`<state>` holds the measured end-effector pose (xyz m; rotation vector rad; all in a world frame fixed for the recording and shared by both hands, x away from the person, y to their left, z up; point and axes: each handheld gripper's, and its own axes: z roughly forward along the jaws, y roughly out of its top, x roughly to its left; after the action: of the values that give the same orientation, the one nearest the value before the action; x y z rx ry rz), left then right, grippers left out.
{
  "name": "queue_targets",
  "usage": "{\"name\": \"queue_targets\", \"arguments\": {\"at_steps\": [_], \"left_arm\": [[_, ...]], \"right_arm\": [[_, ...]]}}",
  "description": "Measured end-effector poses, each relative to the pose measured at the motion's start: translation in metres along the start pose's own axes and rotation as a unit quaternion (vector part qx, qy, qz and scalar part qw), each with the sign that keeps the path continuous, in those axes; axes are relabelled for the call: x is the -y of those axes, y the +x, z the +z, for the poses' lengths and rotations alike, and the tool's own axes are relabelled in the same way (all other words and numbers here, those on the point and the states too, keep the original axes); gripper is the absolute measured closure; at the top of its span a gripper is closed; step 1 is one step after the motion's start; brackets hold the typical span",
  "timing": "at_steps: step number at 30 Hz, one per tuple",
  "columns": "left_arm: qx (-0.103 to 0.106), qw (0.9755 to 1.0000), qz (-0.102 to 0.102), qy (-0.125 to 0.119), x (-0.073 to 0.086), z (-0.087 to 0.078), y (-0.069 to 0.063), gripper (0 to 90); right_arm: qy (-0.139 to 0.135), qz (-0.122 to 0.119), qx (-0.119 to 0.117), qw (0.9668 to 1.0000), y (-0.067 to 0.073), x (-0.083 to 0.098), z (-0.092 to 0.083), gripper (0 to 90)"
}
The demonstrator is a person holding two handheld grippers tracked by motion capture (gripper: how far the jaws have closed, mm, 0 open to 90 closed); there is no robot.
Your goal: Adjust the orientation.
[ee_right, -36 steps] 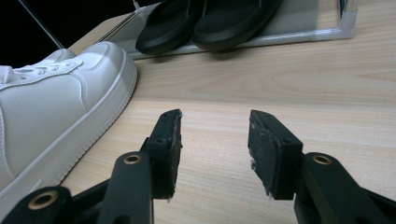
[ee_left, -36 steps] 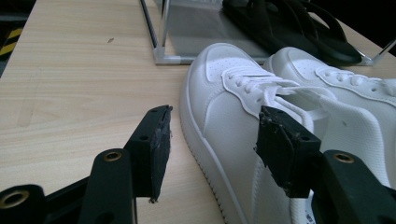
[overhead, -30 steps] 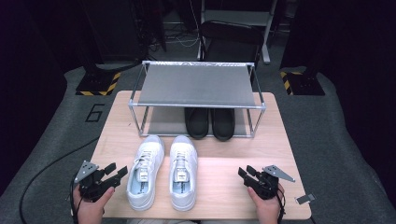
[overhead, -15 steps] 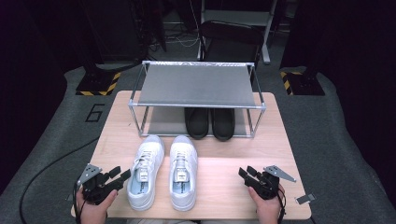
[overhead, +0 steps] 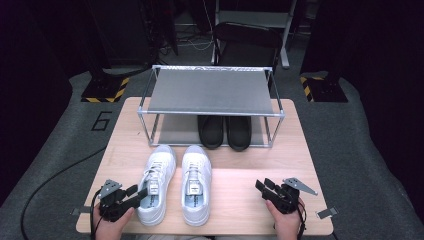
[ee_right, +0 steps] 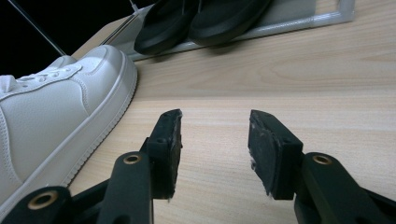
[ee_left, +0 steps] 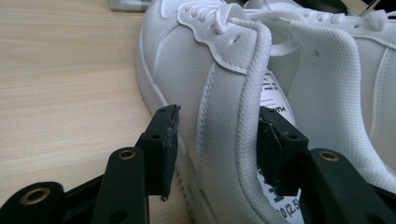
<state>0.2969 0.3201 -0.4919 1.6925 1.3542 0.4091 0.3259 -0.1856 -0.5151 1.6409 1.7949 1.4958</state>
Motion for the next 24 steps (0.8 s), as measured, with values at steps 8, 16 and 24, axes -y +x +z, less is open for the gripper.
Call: {"name": "queue_targets", "arguments": {"at_steps": [8,16,24], "left_arm": [[-0.010,0.9996,0.013,0.025,-0.004,0.007,-0.004,54.9],[-0.009,0.9983,0.000,0.057,-0.010,0.010,-0.001,56.4],[-0.016,0.9979,0.005,0.063,-0.013,0.012,-0.004,53.3]], "right_arm": [[0.001,0.011,-0.005,0.9999,-0.002,0.001,0.001,53.3],[0.001,0.016,-0.008,0.9998,-0.005,0.002,0.003,53.0],[0.002,0.023,-0.008,0.9997,-0.005,0.002,0.002,52.8]]}}
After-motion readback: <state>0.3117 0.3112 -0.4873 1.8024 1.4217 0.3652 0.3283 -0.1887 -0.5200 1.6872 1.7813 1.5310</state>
